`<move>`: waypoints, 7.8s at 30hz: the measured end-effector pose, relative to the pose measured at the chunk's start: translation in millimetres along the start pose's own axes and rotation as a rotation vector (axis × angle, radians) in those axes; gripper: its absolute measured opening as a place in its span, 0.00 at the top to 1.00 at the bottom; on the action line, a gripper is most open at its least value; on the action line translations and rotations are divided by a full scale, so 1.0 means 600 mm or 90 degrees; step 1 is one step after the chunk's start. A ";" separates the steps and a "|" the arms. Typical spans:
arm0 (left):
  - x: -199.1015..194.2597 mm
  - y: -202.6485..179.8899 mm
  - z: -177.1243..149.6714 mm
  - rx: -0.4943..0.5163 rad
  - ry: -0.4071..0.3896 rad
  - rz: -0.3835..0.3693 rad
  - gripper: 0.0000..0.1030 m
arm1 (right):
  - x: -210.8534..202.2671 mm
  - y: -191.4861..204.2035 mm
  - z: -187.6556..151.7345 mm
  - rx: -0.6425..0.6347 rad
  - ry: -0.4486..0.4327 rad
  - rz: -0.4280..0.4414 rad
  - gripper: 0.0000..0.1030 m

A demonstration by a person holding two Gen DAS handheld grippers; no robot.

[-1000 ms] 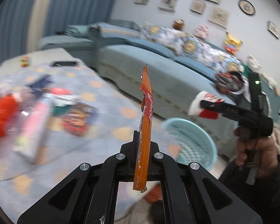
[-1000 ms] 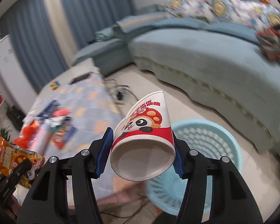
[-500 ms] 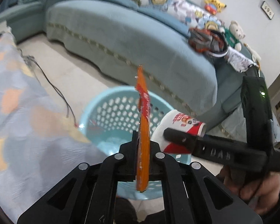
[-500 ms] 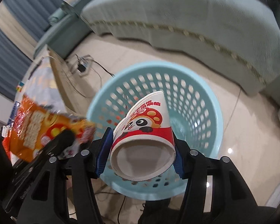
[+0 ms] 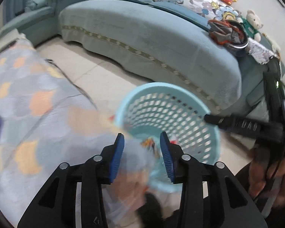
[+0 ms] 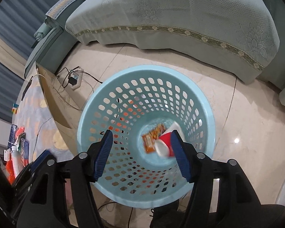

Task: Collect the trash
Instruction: 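Carry both items over the blue basket and open both grippers, then grasp the pink bottle with the left gripper while the right grasps the blue-red box, then carry both items to the blue basket and open both grippers, then grasp the clear milk bottle with the left gripper, then grasp the teal item with the right gripper and lift it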

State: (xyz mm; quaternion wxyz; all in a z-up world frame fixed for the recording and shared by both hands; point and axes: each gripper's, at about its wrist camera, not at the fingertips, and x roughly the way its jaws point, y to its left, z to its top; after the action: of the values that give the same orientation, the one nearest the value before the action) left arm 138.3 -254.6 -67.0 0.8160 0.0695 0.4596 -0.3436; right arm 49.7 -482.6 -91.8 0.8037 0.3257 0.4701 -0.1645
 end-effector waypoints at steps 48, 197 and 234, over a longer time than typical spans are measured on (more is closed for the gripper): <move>-0.433 0.309 -0.227 -0.191 -0.236 0.356 0.53 | 0.154 0.640 -0.201 -0.319 0.007 0.091 0.16; -0.242 0.524 -0.126 -0.176 -0.006 0.310 0.30 | -0.021 0.486 -0.164 -0.416 -0.046 0.197 0.44; -0.420 0.370 -0.147 -0.164 -0.216 0.310 0.49 | 0.074 0.664 -0.196 -0.517 -0.011 0.305 0.68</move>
State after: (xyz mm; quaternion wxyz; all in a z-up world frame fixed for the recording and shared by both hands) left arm 128.9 75.7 39.2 0.9413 0.0149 0.3267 -0.0841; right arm 223.1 -108.7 -24.0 0.8854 0.0831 0.4008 0.2202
